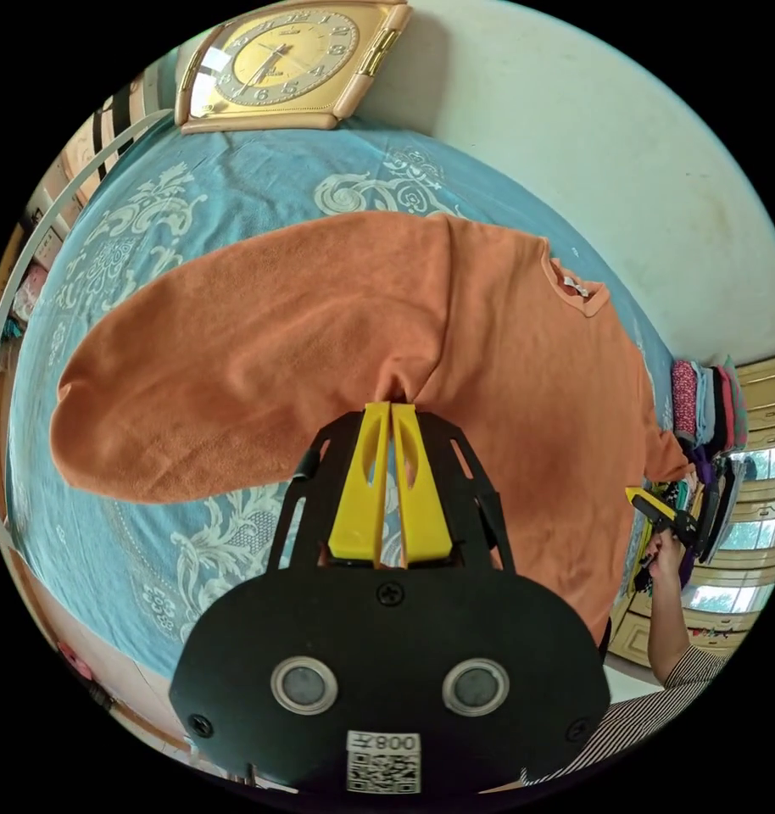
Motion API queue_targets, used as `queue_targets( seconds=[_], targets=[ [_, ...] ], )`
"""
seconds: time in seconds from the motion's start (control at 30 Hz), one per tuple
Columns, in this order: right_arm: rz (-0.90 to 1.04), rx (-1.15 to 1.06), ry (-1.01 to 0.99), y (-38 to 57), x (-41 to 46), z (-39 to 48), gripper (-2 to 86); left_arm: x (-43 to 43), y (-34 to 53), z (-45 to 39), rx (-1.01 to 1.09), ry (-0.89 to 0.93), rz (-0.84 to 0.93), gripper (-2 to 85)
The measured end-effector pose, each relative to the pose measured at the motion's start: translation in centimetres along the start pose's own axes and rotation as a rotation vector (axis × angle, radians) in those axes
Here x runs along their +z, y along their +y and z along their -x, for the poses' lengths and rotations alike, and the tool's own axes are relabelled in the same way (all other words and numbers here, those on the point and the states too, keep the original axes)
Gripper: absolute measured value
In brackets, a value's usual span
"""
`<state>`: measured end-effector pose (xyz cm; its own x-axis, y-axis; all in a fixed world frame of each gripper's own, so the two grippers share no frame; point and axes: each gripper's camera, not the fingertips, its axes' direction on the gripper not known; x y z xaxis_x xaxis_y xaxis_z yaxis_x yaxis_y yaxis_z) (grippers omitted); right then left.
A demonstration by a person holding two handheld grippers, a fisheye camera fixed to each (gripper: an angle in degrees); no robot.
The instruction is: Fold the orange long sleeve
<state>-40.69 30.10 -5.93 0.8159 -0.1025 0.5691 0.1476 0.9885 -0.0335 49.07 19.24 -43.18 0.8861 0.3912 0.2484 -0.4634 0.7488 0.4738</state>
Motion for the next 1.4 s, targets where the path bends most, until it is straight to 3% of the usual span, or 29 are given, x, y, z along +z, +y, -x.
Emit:
queue_targets(
  seconds=[0.13, 0.2, 0.33, 0.6, 0.77, 0.9, 1.17, 1.4],
  targets=[
    [-0.059, 0.07, -0.036, 2.8, -2.3, -1.8, 0.1, 0.1, 1.4, -1.7, 0.021, 0.0, -0.153, 0.6],
    [-0.14, 0.167, 0.015, 5.1, -4.4, -3.7, 0.1, 1.2, 2.3, -3.9, 0.064, 0.097, -0.217, 1.1],
    [-0.259, 0.333, 0.112, 8.1, -7.7, -7.4, 0.2, 5.7, 2.5, -11.6, 0.263, 0.292, -0.156, 2.6],
    [-0.396, 0.462, 0.061, 12.5, -11.1, -11.4, 0.5, 17.8, 2.8, -42.7, 0.857, 0.643, 0.055, 6.6],
    [-0.417, 0.48, -0.007, 14.5, -11.2, -12.1, 0.9, 23.1, 3.1, -56.5, 1.009, 0.668, 0.117, 7.4],
    [-0.433, 0.49, -0.066, 16.2, -11.4, -12.8, 1.3, 27.1, 4.2, -63.1, 1.119, 0.556, 0.147, 7.4],
    [-0.44, 0.463, -0.134, 17.4, -11.2, -12.5, 2.7, 30.0, 3.6, -64.8, 1.095, 0.506, 0.127, 3.4],
    [-0.553, 0.468, -0.172, 17.2, -13.0, -11.5, 5.6, 25.4, -2.2, -54.0, 0.725, 0.705, -0.039, 2.6]
  ],
)
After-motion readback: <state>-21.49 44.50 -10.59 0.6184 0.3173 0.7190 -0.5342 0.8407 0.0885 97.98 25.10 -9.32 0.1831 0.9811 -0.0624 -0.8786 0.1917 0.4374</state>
